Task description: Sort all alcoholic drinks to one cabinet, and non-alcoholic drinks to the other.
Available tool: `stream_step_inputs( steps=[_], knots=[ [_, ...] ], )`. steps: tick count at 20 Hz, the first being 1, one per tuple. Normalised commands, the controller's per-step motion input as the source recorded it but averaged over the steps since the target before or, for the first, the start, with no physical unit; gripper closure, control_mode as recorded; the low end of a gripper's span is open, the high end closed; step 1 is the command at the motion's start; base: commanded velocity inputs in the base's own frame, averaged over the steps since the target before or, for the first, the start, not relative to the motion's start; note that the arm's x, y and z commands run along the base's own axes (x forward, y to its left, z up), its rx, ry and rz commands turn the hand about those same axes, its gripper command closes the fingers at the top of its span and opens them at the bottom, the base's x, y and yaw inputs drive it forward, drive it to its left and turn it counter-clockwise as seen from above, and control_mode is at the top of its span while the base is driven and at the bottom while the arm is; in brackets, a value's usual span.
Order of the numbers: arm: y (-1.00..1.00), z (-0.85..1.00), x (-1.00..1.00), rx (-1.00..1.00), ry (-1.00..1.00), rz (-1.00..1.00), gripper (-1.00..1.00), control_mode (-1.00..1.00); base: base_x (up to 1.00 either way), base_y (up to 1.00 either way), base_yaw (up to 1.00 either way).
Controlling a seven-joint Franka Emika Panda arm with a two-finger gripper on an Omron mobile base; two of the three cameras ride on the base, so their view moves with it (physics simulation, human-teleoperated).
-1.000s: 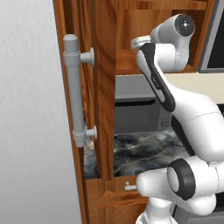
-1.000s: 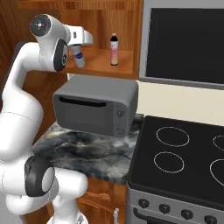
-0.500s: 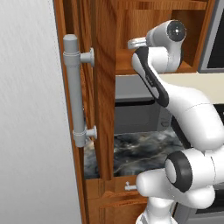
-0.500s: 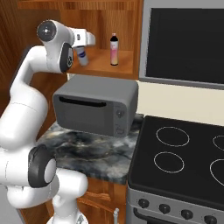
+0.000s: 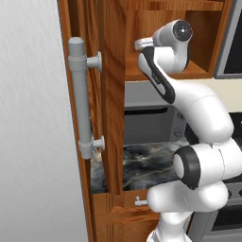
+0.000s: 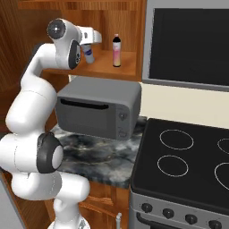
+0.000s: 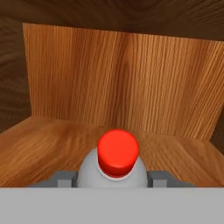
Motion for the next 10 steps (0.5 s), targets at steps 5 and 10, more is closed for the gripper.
stream_step_inputs(
  steps=[5,10],
  knots=[
    [0.0,0.0,0.2,0.0,0.0,-0.01,-1.0,-1.0,0.0,0.0,0.0],
    [0.0,-0.01,0.34,0.0,0.0,-0.02,-1.0,-1.0,0.0,0.0,0.0]
  ],
)
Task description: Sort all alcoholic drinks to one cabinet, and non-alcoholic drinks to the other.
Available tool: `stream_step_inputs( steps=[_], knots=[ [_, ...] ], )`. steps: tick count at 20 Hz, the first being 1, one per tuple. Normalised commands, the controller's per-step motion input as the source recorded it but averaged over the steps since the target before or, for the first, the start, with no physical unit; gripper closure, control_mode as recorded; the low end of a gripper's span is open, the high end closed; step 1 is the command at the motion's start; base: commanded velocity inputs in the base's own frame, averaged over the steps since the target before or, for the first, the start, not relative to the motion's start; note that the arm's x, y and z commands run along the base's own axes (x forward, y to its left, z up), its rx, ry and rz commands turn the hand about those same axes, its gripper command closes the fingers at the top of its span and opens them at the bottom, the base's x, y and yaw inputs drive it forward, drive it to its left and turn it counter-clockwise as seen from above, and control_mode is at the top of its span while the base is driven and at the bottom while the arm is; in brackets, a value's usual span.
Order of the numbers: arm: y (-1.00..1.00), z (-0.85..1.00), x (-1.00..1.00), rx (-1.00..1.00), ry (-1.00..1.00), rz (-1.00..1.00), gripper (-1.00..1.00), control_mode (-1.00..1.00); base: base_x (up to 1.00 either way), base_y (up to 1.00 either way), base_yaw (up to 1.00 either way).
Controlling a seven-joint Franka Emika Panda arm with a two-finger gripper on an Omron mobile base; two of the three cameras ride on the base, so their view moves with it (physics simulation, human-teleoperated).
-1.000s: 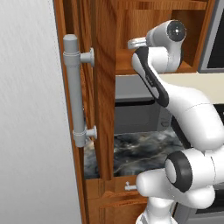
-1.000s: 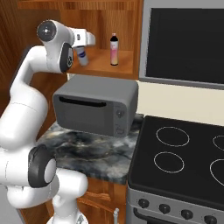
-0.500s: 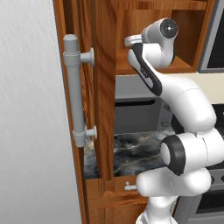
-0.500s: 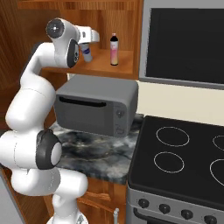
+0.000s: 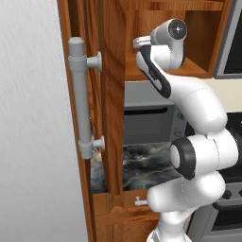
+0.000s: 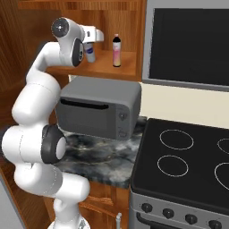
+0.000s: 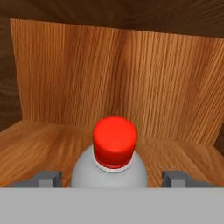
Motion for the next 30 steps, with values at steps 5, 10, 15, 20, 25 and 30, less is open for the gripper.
stream_step_inputs(
  steps=[5,10,15,20,25,30],
  knots=[
    [0.0,0.0,0.36,0.0,0.0,-0.04,-1.0,-1.0,0.0,0.0,0.0],
    [0.0,0.0,0.05,0.0,0.0,-0.02,-1.0,-1.0,0.0,0.0,0.0],
    [0.0,0.0,-0.02,0.0,0.0,-0.01,-1.0,-1.0,0.0,0.0,0.0],
    [0.0,0.0,-0.16,0.01,0.0,0.0,-1.0,-1.0,0.0,0.0,0.0],
    [0.0,-0.15,-0.77,0.02,0.0,0.0,-1.0,-1.0,0.0,0.0,0.0],
    [0.0,-0.32,-1.0,0.04,0.03,-0.02,-1.0,-1.0,0.0,0.0,0.0]
  ],
)
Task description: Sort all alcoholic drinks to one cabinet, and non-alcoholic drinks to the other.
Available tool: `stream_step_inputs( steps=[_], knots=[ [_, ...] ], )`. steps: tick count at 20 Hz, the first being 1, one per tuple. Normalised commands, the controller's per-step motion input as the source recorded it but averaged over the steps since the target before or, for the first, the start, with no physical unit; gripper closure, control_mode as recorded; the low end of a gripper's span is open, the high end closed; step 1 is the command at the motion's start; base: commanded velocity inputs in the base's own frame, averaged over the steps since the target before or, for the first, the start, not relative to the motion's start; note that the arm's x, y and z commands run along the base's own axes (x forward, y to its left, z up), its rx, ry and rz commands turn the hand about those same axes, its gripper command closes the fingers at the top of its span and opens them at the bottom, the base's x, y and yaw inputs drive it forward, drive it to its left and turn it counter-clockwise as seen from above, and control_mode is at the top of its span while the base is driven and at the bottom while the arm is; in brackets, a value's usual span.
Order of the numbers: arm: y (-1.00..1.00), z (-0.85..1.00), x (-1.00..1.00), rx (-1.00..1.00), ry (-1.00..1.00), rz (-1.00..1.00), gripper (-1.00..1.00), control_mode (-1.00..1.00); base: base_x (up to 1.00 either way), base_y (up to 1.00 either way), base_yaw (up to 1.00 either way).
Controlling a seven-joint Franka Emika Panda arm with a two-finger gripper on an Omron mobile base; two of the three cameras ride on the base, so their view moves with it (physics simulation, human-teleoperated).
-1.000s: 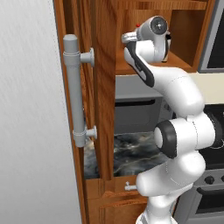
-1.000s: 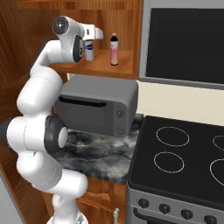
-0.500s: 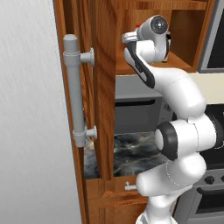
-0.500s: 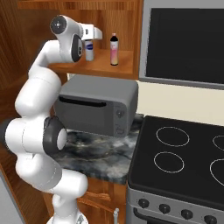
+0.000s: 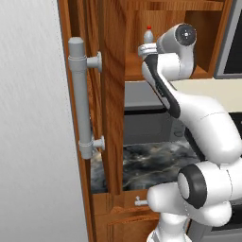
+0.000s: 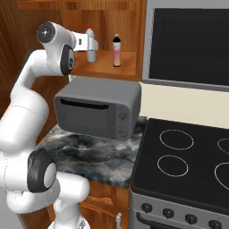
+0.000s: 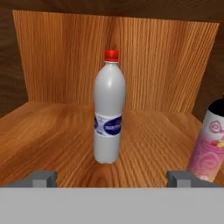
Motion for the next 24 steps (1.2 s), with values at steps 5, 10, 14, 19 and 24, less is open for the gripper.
stream_step_inputs(
  steps=[5,10,14,19,24],
  knots=[
    [0.0,-0.53,-1.0,0.02,0.06,-0.03,-1.0,-1.0,0.0,0.0,0.0],
    [0.0,-0.64,-1.0,0.0,0.2,-0.09,-1.0,-1.0,0.0,0.0,0.0],
    [0.0,-0.96,-1.0,0.0,0.18,-0.07,-1.0,-1.0,0.0,0.0,0.0],
    [-0.04,-0.89,-0.92,0.01,0.23,-0.04,-1.0,-1.0,0.0,0.0,0.0],
    [-0.25,-0.63,-0.28,0.07,0.2,0.0,-1.0,-1.0,0.0,0.0,0.0]
  ],
)
